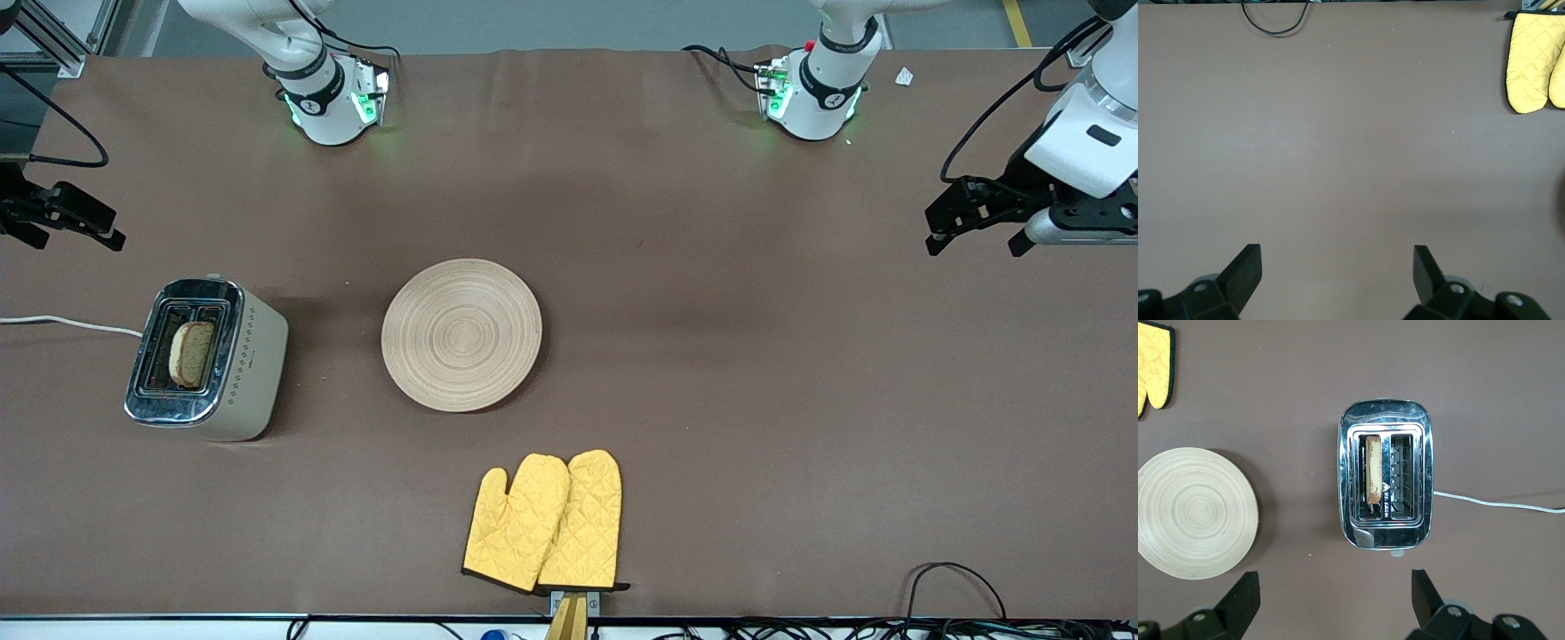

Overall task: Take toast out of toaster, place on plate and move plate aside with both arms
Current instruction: 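Reach the right gripper down to the toast in the toaster slot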

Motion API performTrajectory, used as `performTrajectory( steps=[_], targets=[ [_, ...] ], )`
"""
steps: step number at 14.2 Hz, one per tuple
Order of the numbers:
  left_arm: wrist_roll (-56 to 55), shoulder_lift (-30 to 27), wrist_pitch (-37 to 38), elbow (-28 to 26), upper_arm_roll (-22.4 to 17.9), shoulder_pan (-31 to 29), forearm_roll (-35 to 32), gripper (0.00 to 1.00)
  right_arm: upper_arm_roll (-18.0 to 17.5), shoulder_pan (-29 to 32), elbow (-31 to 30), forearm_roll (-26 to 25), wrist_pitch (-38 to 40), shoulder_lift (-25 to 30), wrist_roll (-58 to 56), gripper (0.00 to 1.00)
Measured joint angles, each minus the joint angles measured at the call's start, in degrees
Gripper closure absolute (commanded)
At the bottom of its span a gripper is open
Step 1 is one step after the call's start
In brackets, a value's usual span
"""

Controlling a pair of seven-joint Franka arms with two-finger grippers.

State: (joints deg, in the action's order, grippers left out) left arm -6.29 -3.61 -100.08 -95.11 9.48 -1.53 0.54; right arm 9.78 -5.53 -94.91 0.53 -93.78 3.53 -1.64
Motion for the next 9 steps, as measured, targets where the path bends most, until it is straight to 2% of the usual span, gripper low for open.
performTrajectory(
  steps=[9],
  targets=[
    [0.0,1.2,0.6,0.9,0.0,-1.2,0.0,0.0,0.1,0.2,-1.3,-2.0,-0.5,-0.5,-0.2,0.0]
  ],
)
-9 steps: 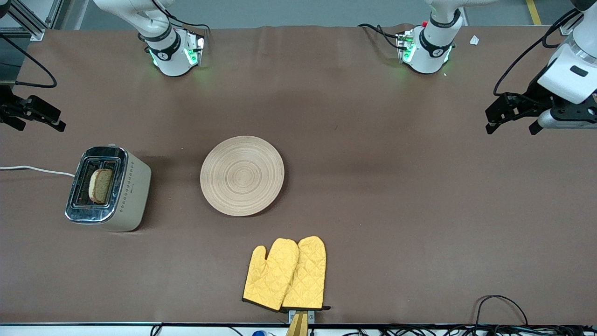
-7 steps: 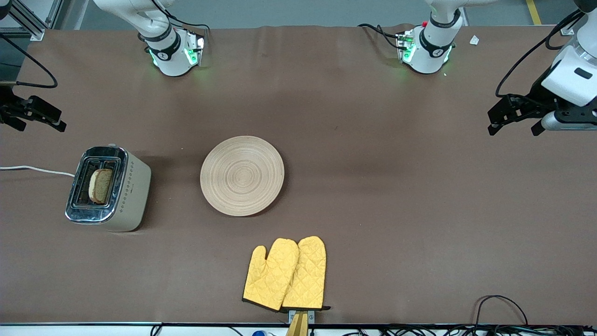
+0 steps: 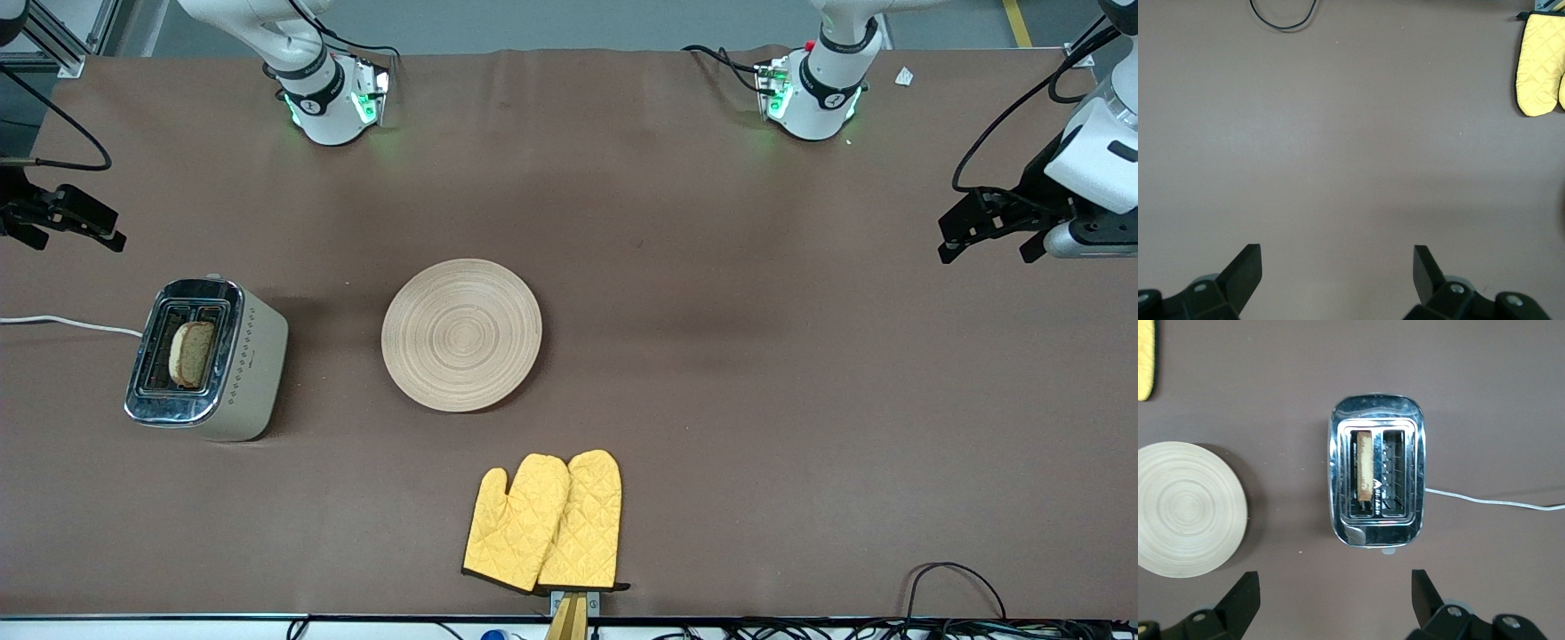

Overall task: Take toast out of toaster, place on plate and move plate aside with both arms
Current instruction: 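Reach the right gripper down to the toast in the toaster slot, then grasp the toast with the right gripper and lift it out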

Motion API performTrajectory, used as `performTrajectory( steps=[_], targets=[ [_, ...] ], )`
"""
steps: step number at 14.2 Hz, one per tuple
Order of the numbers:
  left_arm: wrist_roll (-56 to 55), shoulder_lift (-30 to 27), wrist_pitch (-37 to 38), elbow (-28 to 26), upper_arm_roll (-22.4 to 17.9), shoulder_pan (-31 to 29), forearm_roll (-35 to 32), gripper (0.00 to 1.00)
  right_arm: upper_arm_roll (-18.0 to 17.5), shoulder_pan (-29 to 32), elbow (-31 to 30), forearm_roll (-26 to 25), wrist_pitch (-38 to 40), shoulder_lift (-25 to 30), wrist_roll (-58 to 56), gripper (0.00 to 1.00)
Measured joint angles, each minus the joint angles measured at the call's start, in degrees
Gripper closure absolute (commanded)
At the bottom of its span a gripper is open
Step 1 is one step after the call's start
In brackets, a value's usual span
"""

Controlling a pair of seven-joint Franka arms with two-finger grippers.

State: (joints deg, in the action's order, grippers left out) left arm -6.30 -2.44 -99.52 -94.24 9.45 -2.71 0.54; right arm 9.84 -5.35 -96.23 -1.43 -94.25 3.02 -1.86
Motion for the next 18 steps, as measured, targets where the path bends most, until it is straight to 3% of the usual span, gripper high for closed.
performTrajectory(
  steps=[5,8,12,16,17,18],
  targets=[
    [0.0,0.0,0.0,0.0,0.0,0.0,0.0,0.0,0.2,0.5,-2.2,-0.4,-7.7,-8.1,0.0,0.0],
    [0.0,0.1,0.1,0.1,0.0,0.0,0.0,0.0,0.3,0.9,-6.3,-0.4,-17.6,-12.7,0.0,0.0],
    [0.0,0.1,0.1,0.1,0.0,0.0,0.0,0.0,0.3,2.0,-11.8,-0.4,-25.4,-14.2,0.0,0.0],
    [0.0,0.1,0.1,0.1,0.0,0.0,0.0,0.0,0.3,2.8,-13.2,-0.4,-26.7,-15.2,0.0,0.04],
    [0.0,0.1,0.1,0.1,0.0,0.0,0.0,0.0,0.3,2.8,-13.3,-0.4,-26.7,-15.6,0.0,0.25],
    [0.0,0.1,0.1,0.1,0.0,0.0,0.0,0.0,0.3,2.8,-13.3,-0.3,-26.7,-16.0,0.0,0.56]
  ],
)
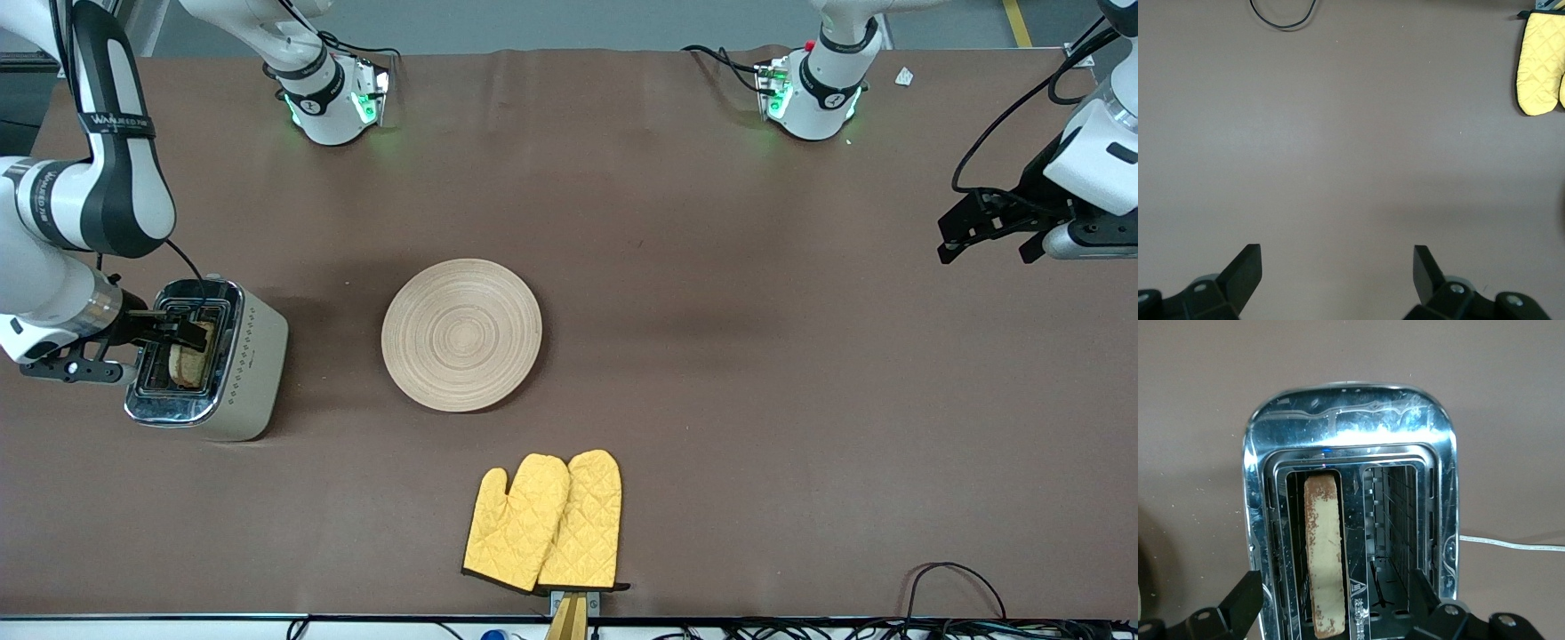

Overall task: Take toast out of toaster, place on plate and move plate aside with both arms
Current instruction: 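Grasp the toast with the right gripper and lift it out, then place the toast on the plate while the left gripper reaches the plate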

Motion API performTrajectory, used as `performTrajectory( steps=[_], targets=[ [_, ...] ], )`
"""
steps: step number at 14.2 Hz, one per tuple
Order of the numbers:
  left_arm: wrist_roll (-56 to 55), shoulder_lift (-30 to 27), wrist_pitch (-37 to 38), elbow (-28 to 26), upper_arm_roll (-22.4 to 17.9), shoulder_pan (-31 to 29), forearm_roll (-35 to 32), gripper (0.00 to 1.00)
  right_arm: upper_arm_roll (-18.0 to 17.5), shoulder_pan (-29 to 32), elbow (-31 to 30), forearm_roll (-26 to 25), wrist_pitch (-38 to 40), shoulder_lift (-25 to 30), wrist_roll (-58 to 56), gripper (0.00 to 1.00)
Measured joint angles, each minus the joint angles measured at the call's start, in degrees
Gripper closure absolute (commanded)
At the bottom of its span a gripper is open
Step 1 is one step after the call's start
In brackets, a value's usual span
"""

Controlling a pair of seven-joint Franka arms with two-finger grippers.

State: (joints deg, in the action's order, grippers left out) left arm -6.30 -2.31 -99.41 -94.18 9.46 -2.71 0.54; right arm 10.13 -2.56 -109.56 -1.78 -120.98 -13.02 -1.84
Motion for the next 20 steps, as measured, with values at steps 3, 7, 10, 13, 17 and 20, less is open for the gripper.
performTrajectory(
  steps=[3,7,10,13,17,20],
  targets=[
    [0.0,0.0,0.0,0.0,0.0,0.0,0.0,0.0,0.0,0.1,-0.1,0.0,0.0,-1.1,0.0,0.89],
    [0.0,0.0,0.0,0.0,0.0,0.0,0.0,0.0,0.0,0.1,0.3,0.0,0.1,-1.8,0.0,0.99],
    [0.0,0.0,0.0,0.0,0.0,0.0,0.0,0.0,-0.4,0.1,5.9,0.1,6.8,-1.6,0.0,0.99],
    [0.0,0.0,0.0,0.0,0.0,0.0,0.0,0.0,-2.1,-0.3,15.0,1.3,15.7,-0.8,0.0,0.99],
    [0.0,0.1,0.0,0.0,0.0,0.0,0.0,0.0,-3.6,-1.1,14.0,19.7,18.8,-0.8,2.8,1.0],
    [0.0,0.2,0.1,0.0,0.0,0.0,0.0,0.0,-3.7,-1.9,7.2,30.1,15.4,-1.9,2.8,1.0]
  ],
)
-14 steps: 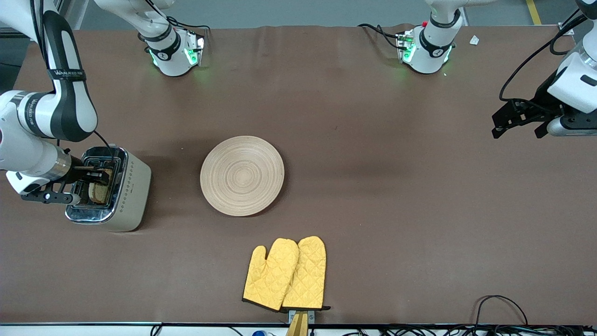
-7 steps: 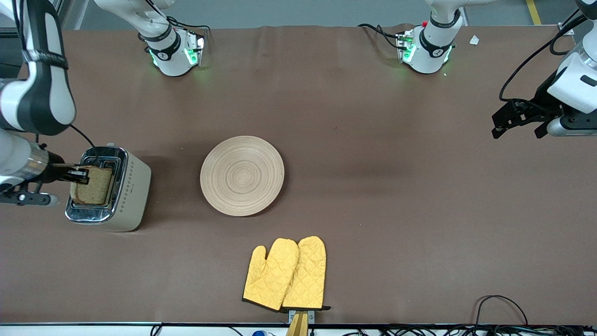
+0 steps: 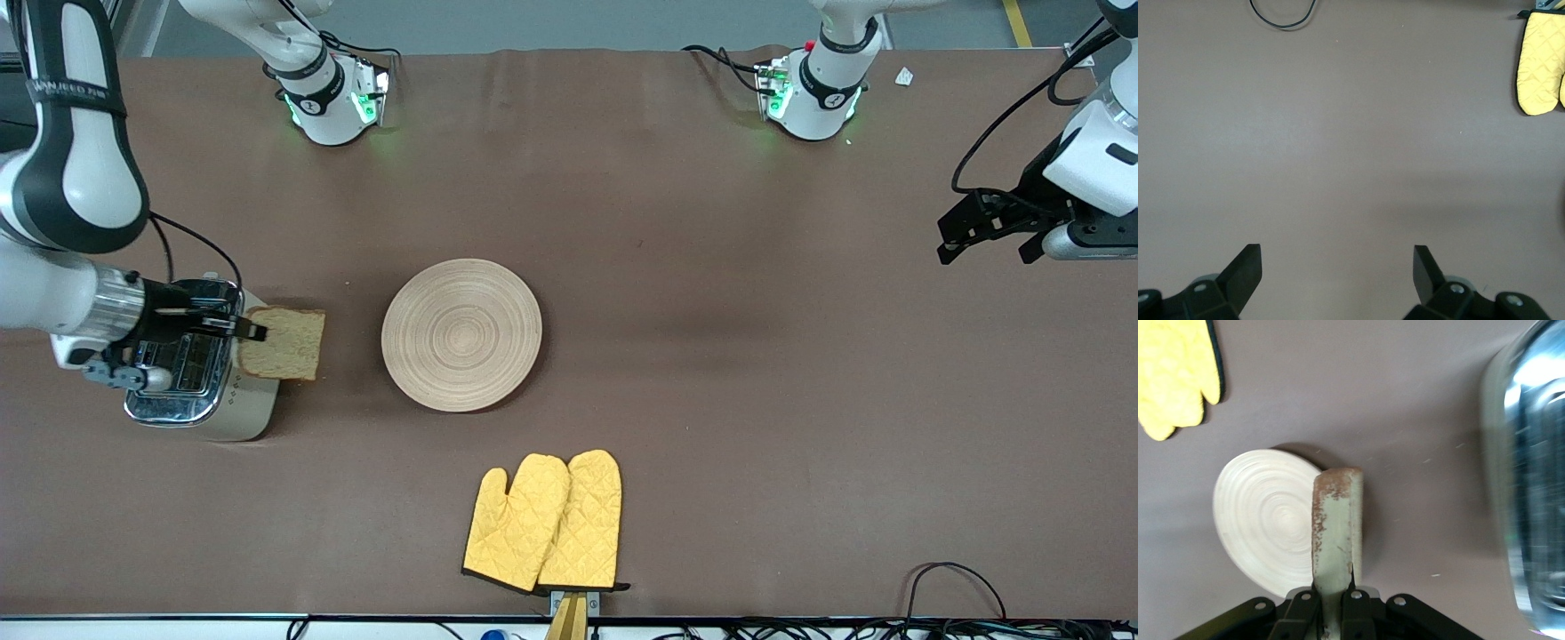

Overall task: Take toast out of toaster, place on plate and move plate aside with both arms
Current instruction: 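Place the toast on the plate while the left gripper reaches the plate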

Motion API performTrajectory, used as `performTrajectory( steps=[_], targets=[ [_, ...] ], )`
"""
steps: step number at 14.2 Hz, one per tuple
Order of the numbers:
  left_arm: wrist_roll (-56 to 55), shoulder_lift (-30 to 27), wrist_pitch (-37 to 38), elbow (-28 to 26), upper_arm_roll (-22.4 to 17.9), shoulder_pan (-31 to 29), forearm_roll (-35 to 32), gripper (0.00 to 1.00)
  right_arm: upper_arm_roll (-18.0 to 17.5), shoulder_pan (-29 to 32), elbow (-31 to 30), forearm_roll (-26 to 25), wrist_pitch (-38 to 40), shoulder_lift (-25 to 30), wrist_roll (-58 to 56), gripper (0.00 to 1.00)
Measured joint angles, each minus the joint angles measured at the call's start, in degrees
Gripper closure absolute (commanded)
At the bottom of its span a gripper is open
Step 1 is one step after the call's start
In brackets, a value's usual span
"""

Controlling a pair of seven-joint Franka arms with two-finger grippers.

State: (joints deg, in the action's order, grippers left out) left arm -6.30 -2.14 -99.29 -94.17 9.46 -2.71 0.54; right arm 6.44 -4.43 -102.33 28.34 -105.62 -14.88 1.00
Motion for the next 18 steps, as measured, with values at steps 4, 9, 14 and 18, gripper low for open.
performTrajectory(
  steps=[4,9,14,18],
  targets=[
    [0.0,4.0,0.9,-1.5,0.0,0.0,7.0,0.0,-0.5,-9.0,-8.7,7.1,-11.0,-0.6,0.3,1.0],
    [5.2,18.7,-2.6,-2.4,0.3,-0.2,26.6,0.0,-0.7,-22.7,-12.9,12.0,-24.4,-1.2,8.5,1.0],
    [10.3,33.7,-17.6,-0.3,1.6,7.9,48.3,0.0,-0.3,-25.4,-15.7,12.1,-28.9,-3.8,9.3,0.86],
    [6.3,39.6,-31.8,1.5,1.8,20.1,55.4,0.0,0.7,-24.3,-18.1,12.1,-28.9,-3.9,7.5,0.0]
  ],
)
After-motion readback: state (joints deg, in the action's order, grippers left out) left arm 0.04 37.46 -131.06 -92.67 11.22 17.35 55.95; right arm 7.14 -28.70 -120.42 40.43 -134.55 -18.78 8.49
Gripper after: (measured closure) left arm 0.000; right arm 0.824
